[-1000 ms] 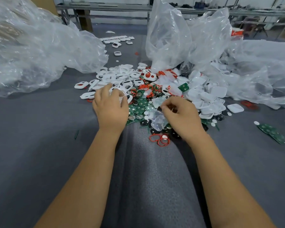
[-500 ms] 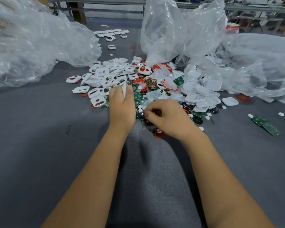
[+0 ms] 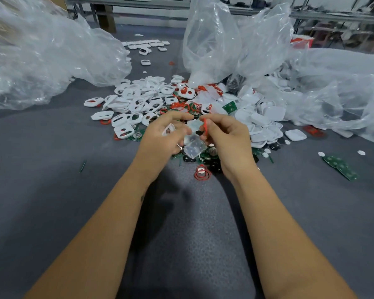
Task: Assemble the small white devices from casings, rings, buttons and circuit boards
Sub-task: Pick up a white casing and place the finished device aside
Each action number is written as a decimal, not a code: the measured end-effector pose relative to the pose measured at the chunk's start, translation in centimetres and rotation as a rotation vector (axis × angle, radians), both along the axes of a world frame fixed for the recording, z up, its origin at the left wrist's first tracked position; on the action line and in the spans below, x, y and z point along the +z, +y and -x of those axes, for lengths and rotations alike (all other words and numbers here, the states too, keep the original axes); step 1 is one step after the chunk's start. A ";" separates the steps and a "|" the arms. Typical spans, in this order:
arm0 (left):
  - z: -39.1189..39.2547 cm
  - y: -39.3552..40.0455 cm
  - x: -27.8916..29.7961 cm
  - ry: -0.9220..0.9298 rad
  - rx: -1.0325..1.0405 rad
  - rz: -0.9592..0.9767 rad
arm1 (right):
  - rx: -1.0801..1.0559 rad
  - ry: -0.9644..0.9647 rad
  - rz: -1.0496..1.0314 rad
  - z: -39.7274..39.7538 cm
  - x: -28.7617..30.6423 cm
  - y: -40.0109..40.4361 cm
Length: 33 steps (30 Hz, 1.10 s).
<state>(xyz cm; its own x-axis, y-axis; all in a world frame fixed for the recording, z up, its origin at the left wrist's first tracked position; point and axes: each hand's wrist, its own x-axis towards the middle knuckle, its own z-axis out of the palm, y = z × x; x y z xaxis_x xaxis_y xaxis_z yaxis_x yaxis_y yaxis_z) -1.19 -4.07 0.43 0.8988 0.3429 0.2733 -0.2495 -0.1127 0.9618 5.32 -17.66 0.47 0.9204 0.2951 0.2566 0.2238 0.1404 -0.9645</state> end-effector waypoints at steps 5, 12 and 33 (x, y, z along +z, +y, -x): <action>-0.2 -1.2 -0.4 -0.129 0.041 -0.147 | -0.235 -0.126 0.074 0.5 -0.1 1.1; -0.7 -1.3 -0.9 -0.156 0.069 -0.115 | -0.271 -0.187 0.097 1.0 -0.1 1.7; -1.1 0.0 -0.9 -0.114 0.009 0.065 | 0.059 -0.079 0.111 0.9 0.2 0.8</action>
<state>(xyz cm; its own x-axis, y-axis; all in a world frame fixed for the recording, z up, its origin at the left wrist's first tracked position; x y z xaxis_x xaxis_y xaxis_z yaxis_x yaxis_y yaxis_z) -0.12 -4.05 -0.50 0.8597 0.3714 0.3506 -0.3569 -0.0541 0.9326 4.42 -16.83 0.67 0.8790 0.3785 0.2900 0.2939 0.0489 -0.9546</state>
